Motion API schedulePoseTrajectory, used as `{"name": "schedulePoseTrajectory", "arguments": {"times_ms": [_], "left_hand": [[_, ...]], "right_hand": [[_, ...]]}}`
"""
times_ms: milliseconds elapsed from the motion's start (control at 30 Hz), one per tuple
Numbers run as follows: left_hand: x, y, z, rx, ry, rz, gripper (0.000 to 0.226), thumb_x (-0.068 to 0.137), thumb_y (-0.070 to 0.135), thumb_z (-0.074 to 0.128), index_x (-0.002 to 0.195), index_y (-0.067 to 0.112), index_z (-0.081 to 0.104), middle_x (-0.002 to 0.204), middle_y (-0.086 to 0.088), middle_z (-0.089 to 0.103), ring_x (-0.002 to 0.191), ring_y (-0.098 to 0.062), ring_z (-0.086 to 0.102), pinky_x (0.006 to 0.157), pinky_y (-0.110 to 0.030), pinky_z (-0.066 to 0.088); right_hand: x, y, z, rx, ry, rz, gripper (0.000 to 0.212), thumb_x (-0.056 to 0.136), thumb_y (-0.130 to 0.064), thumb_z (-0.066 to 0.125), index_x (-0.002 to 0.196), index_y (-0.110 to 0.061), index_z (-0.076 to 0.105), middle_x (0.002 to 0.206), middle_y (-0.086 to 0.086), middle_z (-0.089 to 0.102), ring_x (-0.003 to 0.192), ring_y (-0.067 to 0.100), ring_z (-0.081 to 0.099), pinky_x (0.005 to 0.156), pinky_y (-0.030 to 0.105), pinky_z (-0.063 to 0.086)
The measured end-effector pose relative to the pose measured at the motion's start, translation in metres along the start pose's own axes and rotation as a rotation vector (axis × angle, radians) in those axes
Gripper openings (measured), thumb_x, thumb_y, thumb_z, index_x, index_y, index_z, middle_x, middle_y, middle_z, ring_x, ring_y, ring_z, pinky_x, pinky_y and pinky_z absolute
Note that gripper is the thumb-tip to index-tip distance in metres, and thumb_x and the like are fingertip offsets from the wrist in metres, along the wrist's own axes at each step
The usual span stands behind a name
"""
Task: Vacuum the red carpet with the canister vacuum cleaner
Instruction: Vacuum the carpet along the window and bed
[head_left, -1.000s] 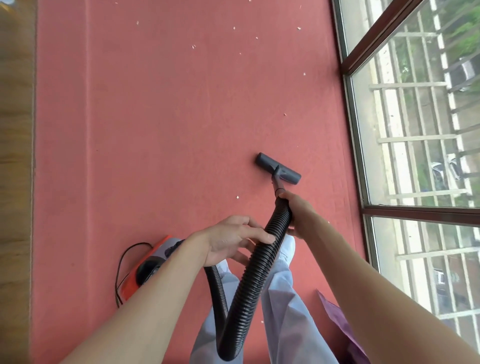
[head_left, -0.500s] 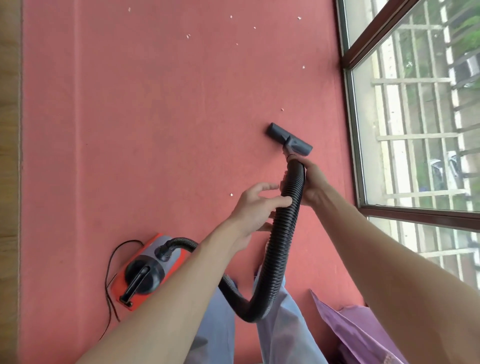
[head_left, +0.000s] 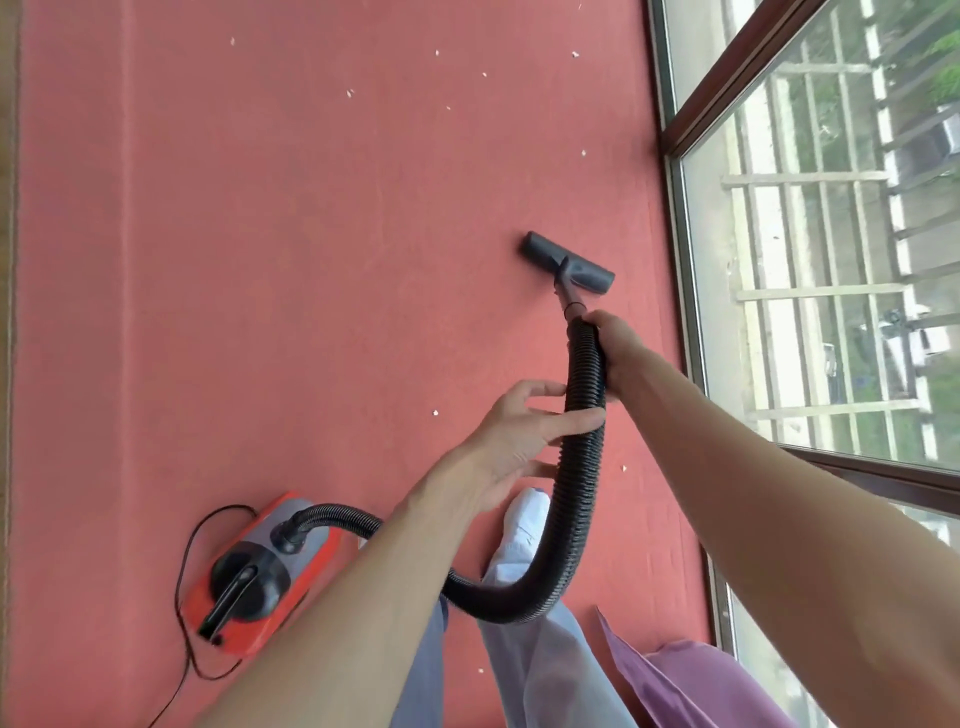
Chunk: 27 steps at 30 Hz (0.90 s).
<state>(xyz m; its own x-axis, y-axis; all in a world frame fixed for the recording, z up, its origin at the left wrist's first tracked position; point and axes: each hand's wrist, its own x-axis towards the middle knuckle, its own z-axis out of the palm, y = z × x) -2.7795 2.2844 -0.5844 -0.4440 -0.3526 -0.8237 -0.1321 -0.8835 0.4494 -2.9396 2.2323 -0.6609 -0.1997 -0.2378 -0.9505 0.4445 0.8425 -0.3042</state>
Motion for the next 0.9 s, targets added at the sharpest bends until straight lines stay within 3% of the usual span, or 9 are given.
{"name": "schedulePoseTrajectory", "arguments": {"times_ms": [133, 333, 467, 600, 733, 800, 867, 900], "left_hand": [[0.013, -0.005, 0.024, 0.072, -0.011, 0.022, 0.057, 0.077, 0.011, 0.084, 0.124, 0.019, 0.053, 0.102, -0.009, 0.068, 0.089, -0.019, 0.07, 0.074, -0.039, 0.057], [0.004, 0.001, 0.022, 0.159, -0.227, -0.1, 0.055, 0.078, 0.001, 0.08, 0.124, 0.007, 0.049, 0.094, -0.007, 0.071, 0.09, -0.024, 0.067, 0.083, -0.044, 0.056], [0.009, 0.0, 0.022, 0.099, -0.143, -0.076, 0.049, 0.079, 0.004, 0.079, 0.122, 0.008, 0.056, 0.098, -0.011, 0.072, 0.089, -0.024, 0.067, 0.084, -0.044, 0.055], [0.015, -0.008, 0.031, 0.083, 0.02, 0.023, 0.036, 0.079, 0.014, 0.079, 0.113, 0.014, 0.069, 0.094, -0.009, 0.075, 0.08, -0.017, 0.069, 0.07, -0.034, 0.056], [0.006, -0.009, 0.021, 0.127, -0.067, 0.004, 0.043, 0.072, 0.02, 0.082, 0.112, 0.009, 0.069, 0.09, -0.007, 0.074, 0.083, -0.02, 0.068, 0.072, -0.036, 0.054], [-0.002, -0.01, 0.014, 0.148, -0.158, -0.048, 0.052, 0.066, 0.023, 0.083, 0.112, 0.009, 0.065, 0.093, -0.008, 0.073, 0.088, -0.023, 0.065, 0.077, -0.041, 0.051], [-0.008, -0.012, 0.01, 0.148, -0.223, -0.081, 0.053, 0.065, 0.022, 0.083, 0.112, 0.011, 0.059, 0.093, -0.007, 0.073, 0.088, -0.021, 0.064, 0.077, -0.042, 0.05], [-0.01, -0.013, 0.009, 0.15, -0.234, -0.085, 0.052, 0.067, 0.02, 0.083, 0.111, 0.012, 0.058, 0.093, -0.007, 0.073, 0.088, -0.02, 0.064, 0.077, -0.041, 0.05]], "right_hand": [[0.0, -0.01, -0.029, -0.022, 0.029, 0.022, 0.029, 0.094, -0.034, 0.048, 0.082, -0.008, 0.054, 0.07, 0.005, 0.051, 0.053, 0.016, 0.047, 0.037, 0.014, 0.041], [-0.015, 0.004, -0.05, -0.11, 0.058, 0.069, 0.024, 0.09, -0.029, 0.056, 0.092, -0.005, 0.058, 0.076, 0.01, 0.056, 0.055, 0.019, 0.051, 0.043, 0.02, 0.044], [-0.005, -0.006, -0.04, -0.122, 0.111, 0.031, 0.023, 0.087, -0.023, 0.061, 0.101, -0.005, 0.062, 0.079, 0.009, 0.06, 0.053, 0.02, 0.053, 0.039, 0.018, 0.042], [0.006, -0.016, -0.041, -0.216, 0.256, -0.043, 0.029, 0.08, -0.018, 0.063, 0.103, -0.003, 0.065, 0.099, 0.012, 0.069, 0.065, 0.025, 0.06, 0.053, 0.027, 0.048], [-0.011, -0.006, -0.052, -0.272, 0.228, -0.019, 0.013, 0.083, -0.018, 0.063, 0.088, -0.007, 0.06, 0.094, 0.012, 0.064, 0.076, 0.025, 0.061, 0.067, 0.03, 0.049], [-0.02, 0.006, -0.056, -0.306, 0.194, -0.007, 0.012, 0.086, -0.02, 0.061, 0.085, -0.008, 0.061, 0.09, 0.01, 0.062, 0.07, 0.022, 0.059, 0.055, 0.021, 0.048], [-0.025, 0.015, -0.055, -0.327, 0.17, 0.017, 0.017, 0.088, -0.025, 0.059, 0.094, -0.01, 0.063, 0.086, 0.007, 0.061, 0.059, 0.017, 0.055, 0.036, 0.012, 0.036], [-0.025, 0.018, -0.052, -0.342, 0.167, 0.023, 0.021, 0.088, -0.027, 0.059, 0.099, -0.011, 0.064, 0.087, 0.006, 0.062, 0.058, 0.017, 0.055, 0.035, 0.013, 0.035]]}}
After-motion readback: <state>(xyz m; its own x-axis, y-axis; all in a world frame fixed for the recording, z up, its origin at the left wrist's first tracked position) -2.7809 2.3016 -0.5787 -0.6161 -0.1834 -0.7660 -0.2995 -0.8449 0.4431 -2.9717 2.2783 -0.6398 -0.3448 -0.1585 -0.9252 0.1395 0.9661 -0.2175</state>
